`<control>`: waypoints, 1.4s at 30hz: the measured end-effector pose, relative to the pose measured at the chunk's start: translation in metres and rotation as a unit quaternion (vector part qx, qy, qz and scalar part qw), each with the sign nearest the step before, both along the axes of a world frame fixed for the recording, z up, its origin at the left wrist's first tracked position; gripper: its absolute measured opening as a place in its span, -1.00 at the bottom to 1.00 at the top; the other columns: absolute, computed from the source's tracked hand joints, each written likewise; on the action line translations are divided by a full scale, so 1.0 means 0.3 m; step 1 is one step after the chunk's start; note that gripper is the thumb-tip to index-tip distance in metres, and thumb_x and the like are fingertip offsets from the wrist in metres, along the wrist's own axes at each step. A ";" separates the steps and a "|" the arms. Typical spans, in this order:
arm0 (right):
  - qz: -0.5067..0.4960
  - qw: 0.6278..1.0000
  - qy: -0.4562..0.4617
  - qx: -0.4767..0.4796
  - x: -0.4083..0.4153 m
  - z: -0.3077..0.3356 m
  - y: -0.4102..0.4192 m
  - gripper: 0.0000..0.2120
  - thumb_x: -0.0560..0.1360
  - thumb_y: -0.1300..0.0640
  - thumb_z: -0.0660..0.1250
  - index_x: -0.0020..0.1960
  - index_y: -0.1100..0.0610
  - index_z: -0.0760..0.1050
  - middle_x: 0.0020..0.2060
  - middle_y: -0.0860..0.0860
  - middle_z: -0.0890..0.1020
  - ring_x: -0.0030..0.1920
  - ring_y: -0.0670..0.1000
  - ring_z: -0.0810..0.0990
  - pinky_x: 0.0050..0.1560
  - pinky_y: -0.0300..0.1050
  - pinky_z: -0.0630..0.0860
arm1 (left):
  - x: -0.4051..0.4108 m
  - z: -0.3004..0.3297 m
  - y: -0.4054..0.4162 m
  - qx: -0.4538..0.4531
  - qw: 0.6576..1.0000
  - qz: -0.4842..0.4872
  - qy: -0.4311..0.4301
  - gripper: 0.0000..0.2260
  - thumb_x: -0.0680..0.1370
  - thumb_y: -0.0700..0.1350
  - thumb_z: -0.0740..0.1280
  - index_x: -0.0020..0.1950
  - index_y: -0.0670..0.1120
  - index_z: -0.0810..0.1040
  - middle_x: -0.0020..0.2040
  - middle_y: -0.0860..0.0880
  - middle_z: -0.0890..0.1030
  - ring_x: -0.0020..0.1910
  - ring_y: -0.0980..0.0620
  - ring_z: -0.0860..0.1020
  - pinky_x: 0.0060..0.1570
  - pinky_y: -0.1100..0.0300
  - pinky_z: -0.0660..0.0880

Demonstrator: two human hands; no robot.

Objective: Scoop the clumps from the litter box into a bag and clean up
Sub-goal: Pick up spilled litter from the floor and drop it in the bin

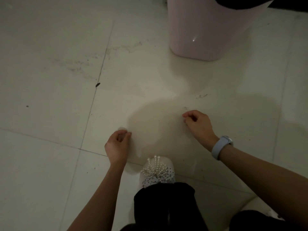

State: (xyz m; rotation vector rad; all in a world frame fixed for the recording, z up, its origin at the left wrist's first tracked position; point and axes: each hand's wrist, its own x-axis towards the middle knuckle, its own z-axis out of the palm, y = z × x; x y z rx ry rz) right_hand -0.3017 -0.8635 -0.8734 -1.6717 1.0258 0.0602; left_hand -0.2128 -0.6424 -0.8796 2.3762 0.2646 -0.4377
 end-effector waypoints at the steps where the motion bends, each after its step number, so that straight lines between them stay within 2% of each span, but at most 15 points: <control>1: -0.004 1.000 0.003 0.005 -0.001 0.000 -0.001 -0.87 0.51 0.29 0.21 -0.09 0.12 0.50 -0.21 0.07 0.57 -0.19 0.05 0.52 -0.18 -0.17 0.47 | 0.004 -0.002 -0.004 0.002 1.000 -0.009 0.001 -0.90 0.46 -0.13 0.41 -0.05 -0.10 0.62 -0.24 -0.01 0.59 -0.26 0.14 0.49 -0.20 0.37 0.35; 3: -0.012 1.000 0.007 0.013 0.001 -0.002 -0.001 -0.86 0.51 0.29 0.21 -0.09 0.11 0.51 -0.21 0.07 0.56 -0.20 0.05 0.52 -0.18 -0.16 0.46 | 0.011 -0.006 -0.011 0.006 1.000 -0.028 0.002 -0.92 0.48 -0.13 0.39 -0.06 -0.10 0.63 -0.25 -0.01 0.59 -0.24 0.09 0.51 -0.16 0.28 0.39; 6: -0.012 1.000 0.009 0.012 0.006 -0.004 0.000 -0.86 0.51 0.28 0.22 -0.08 0.11 0.52 -0.21 0.06 0.56 -0.22 0.03 0.50 -0.29 -0.28 0.42 | 0.019 -0.014 -0.015 0.031 0.998 -0.060 -0.008 -0.91 0.51 -0.12 0.35 -0.07 -0.10 0.62 -0.29 0.00 0.56 -0.25 0.00 0.50 -0.19 0.21 0.36; 10: -0.004 1.000 0.009 0.014 0.009 0.002 -0.002 -0.86 0.52 0.28 0.20 -0.07 0.11 0.51 -0.20 0.07 0.56 -0.22 0.03 0.50 -0.32 -0.34 0.39 | 0.018 -0.026 -0.012 0.081 0.992 -0.092 -0.017 -0.88 0.55 -0.10 0.29 -0.04 -0.10 0.59 -0.19 -0.03 0.59 -0.22 -0.02 0.50 -0.22 0.19 0.31; 16: 0.000 1.000 0.009 0.014 0.008 0.002 -0.010 -0.85 0.53 0.27 0.18 -0.05 0.12 0.51 -0.22 0.06 0.55 -0.23 0.02 0.48 -0.37 -0.43 0.38 | 0.004 -0.023 -0.001 0.058 0.998 -0.021 -0.024 -0.90 0.57 -0.13 0.24 -0.04 -0.11 0.53 -0.27 -0.06 0.54 -0.20 -0.12 0.52 -0.21 0.17 0.32; 21: -0.003 1.000 0.005 0.021 0.004 -0.011 -0.004 -0.82 0.52 0.30 0.16 -0.08 0.12 0.51 -0.27 0.02 0.55 -0.29 -0.03 0.47 -0.31 -0.28 0.41 | -0.017 -0.013 0.018 0.057 0.998 0.005 -0.037 -0.77 0.61 -0.16 0.15 0.14 -0.19 0.54 -0.06 -0.13 0.60 -0.06 -0.11 0.53 -0.09 0.17 0.35; 25: -0.006 1.000 0.008 0.025 0.007 -0.028 -0.003 -0.81 0.51 0.31 0.16 -0.09 0.12 0.52 -0.33 -0.08 0.52 -0.28 0.00 0.48 -0.30 -0.29 0.42 | -0.014 -0.019 0.007 0.037 0.999 -0.006 -0.020 -0.86 0.55 -0.10 0.27 0.02 -0.11 0.56 -0.17 -0.07 0.59 -0.12 -0.10 0.55 -0.16 0.16 0.37; 29: -0.009 1.000 0.007 0.027 0.004 -0.030 -0.007 -0.81 0.51 0.31 0.16 -0.08 0.14 0.54 -0.33 -0.08 0.53 -0.29 0.01 0.48 -0.26 -0.22 0.44 | -0.004 -0.029 -0.001 0.047 0.999 -0.012 -0.001 -0.84 0.49 -0.01 0.37 0.01 -0.05 0.57 -0.12 -0.04 0.61 -0.11 -0.03 0.54 -0.12 0.17 0.41; 34: -0.022 0.999 0.006 0.041 0.005 -0.034 -0.005 -0.80 0.51 0.32 0.15 -0.10 0.11 0.52 -0.33 -0.06 0.53 -0.26 0.07 0.48 -0.22 -0.12 0.46 | 0.005 -0.032 0.003 0.048 0.998 -0.046 -0.015 -0.93 0.51 -0.08 0.35 -0.07 -0.05 0.59 -0.18 -0.03 0.62 -0.18 -0.04 0.55 -0.16 0.14 0.43; 39: -0.017 0.999 0.007 0.043 0.009 -0.031 -0.002 -0.81 0.52 0.30 0.16 -0.09 0.12 0.52 -0.32 -0.07 0.53 -0.24 0.09 0.48 -0.16 -0.07 0.48 | 0.011 -0.036 0.001 0.096 0.990 -0.103 -0.029 -0.88 0.56 -0.09 0.27 -0.04 -0.10 0.57 -0.17 0.00 0.57 -0.21 -0.01 0.49 -0.21 0.18 0.34; 42: -0.013 0.999 0.011 0.045 0.012 -0.030 -0.003 -0.81 0.52 0.31 0.16 -0.09 0.12 0.52 -0.32 -0.06 0.53 -0.24 0.09 0.48 -0.17 -0.08 0.47 | 0.010 -0.036 -0.001 0.100 0.989 -0.103 -0.022 -0.88 0.57 -0.10 0.24 -0.04 -0.10 0.54 -0.20 0.00 0.55 -0.24 -0.02 0.47 -0.23 0.17 0.33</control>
